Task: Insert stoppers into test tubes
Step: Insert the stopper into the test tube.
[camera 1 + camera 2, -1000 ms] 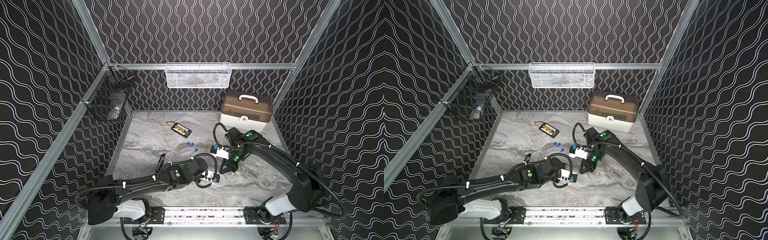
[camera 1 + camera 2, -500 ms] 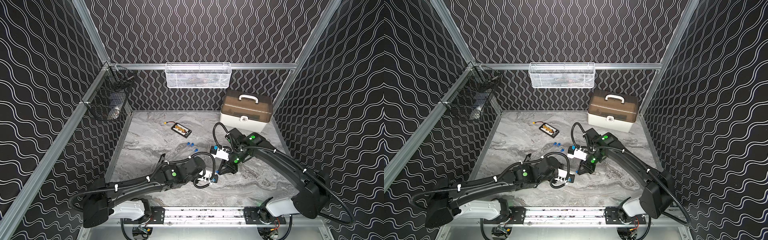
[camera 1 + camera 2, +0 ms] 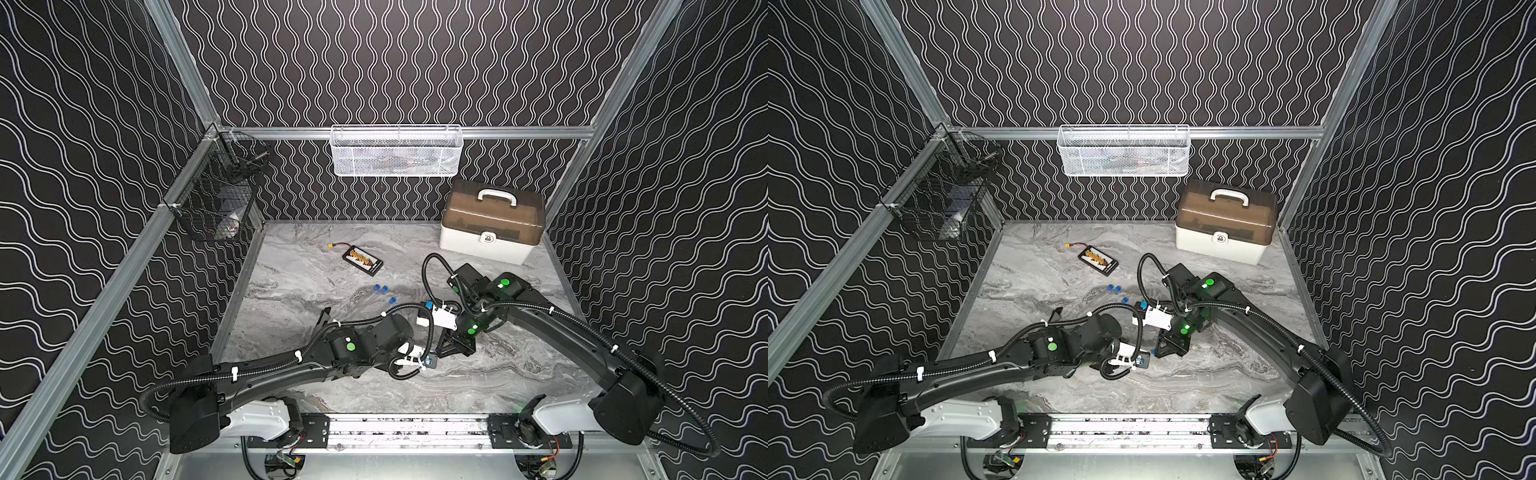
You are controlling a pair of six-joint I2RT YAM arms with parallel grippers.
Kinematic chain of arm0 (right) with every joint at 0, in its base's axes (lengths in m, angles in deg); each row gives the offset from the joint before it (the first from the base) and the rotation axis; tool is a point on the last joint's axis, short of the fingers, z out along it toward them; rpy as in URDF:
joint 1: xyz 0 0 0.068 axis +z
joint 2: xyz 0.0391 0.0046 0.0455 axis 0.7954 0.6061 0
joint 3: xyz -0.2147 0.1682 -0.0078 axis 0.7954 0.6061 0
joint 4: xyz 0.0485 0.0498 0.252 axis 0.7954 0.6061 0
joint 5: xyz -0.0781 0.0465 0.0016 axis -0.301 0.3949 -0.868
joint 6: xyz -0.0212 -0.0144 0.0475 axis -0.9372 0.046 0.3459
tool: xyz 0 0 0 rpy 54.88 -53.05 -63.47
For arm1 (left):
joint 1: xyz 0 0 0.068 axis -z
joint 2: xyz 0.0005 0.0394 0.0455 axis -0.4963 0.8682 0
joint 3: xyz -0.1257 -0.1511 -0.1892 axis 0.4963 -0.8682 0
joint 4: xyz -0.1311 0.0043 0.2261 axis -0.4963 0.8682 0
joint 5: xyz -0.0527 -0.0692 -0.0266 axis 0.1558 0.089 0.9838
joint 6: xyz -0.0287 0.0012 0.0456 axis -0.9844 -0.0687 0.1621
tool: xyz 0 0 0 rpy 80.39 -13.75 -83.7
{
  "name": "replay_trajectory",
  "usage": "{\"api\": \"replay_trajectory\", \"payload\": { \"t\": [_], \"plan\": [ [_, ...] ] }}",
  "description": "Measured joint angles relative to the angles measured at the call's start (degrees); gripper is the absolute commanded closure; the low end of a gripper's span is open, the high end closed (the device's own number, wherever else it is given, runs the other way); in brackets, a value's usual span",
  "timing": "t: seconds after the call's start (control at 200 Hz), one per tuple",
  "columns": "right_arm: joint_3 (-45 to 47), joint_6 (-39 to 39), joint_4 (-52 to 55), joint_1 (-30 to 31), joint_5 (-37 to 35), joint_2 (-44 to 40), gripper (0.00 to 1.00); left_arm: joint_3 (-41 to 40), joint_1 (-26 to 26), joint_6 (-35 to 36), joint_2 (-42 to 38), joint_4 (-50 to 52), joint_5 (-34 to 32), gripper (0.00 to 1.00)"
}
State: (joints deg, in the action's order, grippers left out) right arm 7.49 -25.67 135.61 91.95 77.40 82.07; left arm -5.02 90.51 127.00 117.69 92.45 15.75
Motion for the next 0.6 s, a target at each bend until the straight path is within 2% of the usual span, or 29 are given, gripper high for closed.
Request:
{"api": "replay_trajectory", "payload": {
  "t": [0.215, 0.31, 0.36, 0.46, 0.6],
  "plan": [
    [1.5, 1.2, -2.7, 0.0, 0.0, -1.3, 1.00, -0.2, 0.1, -0.5, -0.4, 0.3, -0.8, 1.00],
    [1.5, 1.0, -3.5, -0.6, 0.2, -2.2, 0.64, -1.5, 0.1, -0.4, -1.3, -1.1, -2.0, 1.00],
    [1.5, 0.6, -5.3, -1.2, 1.4, -2.7, 0.52, -2.3, 0.1, 0.5, -1.6, -3.5, -1.0, 1.00],
    [1.2, -0.2, -12.0, -3.8, 4.0, -4.9, 0.41, -3.8, -0.1, 2.2, -2.5, -6.6, 3.3, 1.00],
    [1.5, 0.0, -11.8, -10.2, 8.7, -8.0, 0.39, -5.9, -2.0, 2.8, -4.1, -7.3, 3.6, 1.00]
  ]
}}
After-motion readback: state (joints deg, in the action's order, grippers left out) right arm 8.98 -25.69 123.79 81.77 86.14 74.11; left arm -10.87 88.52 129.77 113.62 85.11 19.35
